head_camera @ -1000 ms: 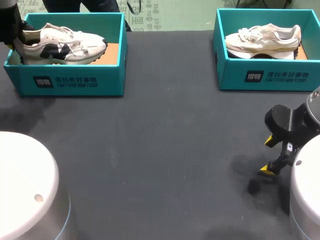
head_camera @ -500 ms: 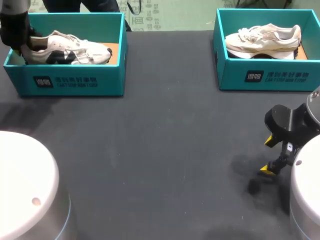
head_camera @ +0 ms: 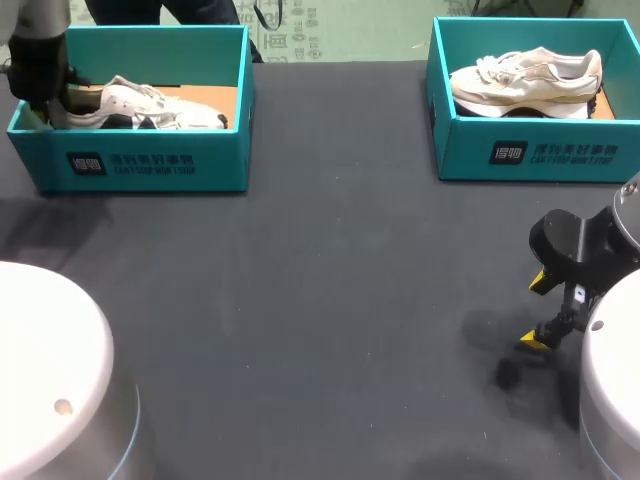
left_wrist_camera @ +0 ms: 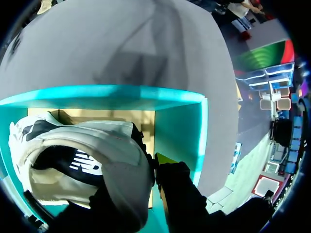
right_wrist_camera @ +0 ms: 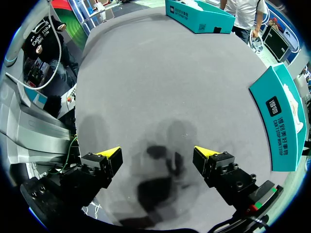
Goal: Take the shoe out of the shoebox, open the shoe tongue, remove and reinsert the insole, then place the shoe into the shoebox
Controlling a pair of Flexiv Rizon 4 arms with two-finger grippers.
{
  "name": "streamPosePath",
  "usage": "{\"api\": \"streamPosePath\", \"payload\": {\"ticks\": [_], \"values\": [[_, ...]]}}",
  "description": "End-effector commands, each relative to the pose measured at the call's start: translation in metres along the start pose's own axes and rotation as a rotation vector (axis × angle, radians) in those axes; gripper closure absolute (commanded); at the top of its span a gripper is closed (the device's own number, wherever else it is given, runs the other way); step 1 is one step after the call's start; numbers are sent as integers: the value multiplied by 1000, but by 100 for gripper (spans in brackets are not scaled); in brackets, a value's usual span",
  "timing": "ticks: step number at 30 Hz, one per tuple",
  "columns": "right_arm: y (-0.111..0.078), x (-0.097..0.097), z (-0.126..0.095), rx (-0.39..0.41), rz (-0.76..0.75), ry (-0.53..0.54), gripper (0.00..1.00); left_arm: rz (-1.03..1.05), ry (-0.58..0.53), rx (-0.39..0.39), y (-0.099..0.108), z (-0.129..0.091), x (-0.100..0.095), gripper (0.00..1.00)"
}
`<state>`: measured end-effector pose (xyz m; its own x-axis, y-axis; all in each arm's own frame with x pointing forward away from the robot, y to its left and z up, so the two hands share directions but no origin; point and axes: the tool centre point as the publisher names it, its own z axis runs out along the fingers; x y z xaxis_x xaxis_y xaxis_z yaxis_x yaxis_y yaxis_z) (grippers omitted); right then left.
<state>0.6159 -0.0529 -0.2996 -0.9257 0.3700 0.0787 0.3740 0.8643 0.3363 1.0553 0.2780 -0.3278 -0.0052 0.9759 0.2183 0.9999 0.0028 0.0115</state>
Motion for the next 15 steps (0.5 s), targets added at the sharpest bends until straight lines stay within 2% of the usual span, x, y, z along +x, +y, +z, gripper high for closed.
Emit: {"api": "streamPosePath", "payload": {"ticks": [1,15], "values": [[-1,2,0,-1,0,-3,0,7,-7,13,3,4,0,100],[-1,2,0,-1,0,-3,0,13,-45,29,4,17,-9,100]]}}
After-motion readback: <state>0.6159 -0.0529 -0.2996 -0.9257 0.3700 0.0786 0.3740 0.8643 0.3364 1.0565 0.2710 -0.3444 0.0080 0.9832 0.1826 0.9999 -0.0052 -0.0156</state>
